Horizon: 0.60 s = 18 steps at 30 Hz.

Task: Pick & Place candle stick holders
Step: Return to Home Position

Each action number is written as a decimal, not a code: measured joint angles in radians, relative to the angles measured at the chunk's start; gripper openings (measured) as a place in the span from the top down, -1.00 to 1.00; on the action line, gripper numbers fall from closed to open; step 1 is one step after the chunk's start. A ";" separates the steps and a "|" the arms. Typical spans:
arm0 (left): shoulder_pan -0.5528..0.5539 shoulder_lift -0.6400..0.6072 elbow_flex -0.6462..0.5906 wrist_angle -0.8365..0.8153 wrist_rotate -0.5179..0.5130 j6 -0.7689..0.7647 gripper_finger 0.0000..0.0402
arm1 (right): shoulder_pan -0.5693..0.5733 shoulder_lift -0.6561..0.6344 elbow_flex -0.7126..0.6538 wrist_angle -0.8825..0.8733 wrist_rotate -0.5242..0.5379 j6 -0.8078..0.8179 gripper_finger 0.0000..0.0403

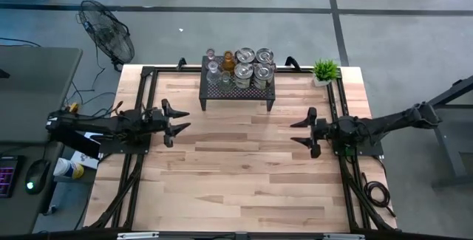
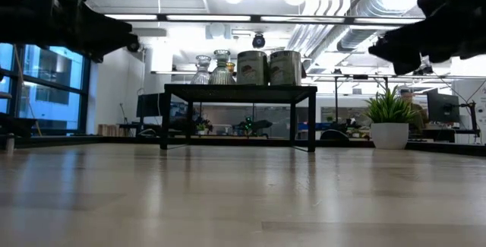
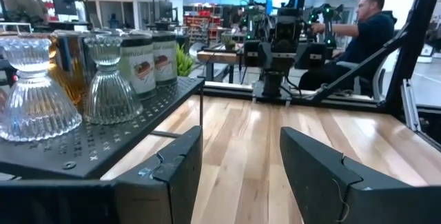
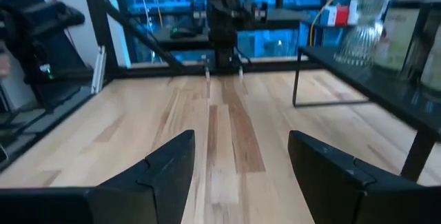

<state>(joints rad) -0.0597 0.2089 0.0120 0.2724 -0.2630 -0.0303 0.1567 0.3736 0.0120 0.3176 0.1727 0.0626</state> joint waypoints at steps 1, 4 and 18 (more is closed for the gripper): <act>0.000 -0.008 0.000 -0.003 0.000 0.000 0.06 | 0.000 -0.012 0.000 0.000 0.000 -0.001 -0.12; 0.000 -0.031 0.000 -0.015 0.018 0.000 0.06 | 0.000 -0.043 0.000 0.001 -0.018 -0.001 -0.12; 0.000 -0.092 0.000 -0.133 0.023 -0.001 0.06 | 0.000 -0.082 0.000 0.048 0.005 0.031 -0.12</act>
<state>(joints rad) -0.0593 0.1169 0.0116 0.1392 -0.2403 -0.0311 0.1566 0.2920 0.0120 0.3657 0.1781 0.0934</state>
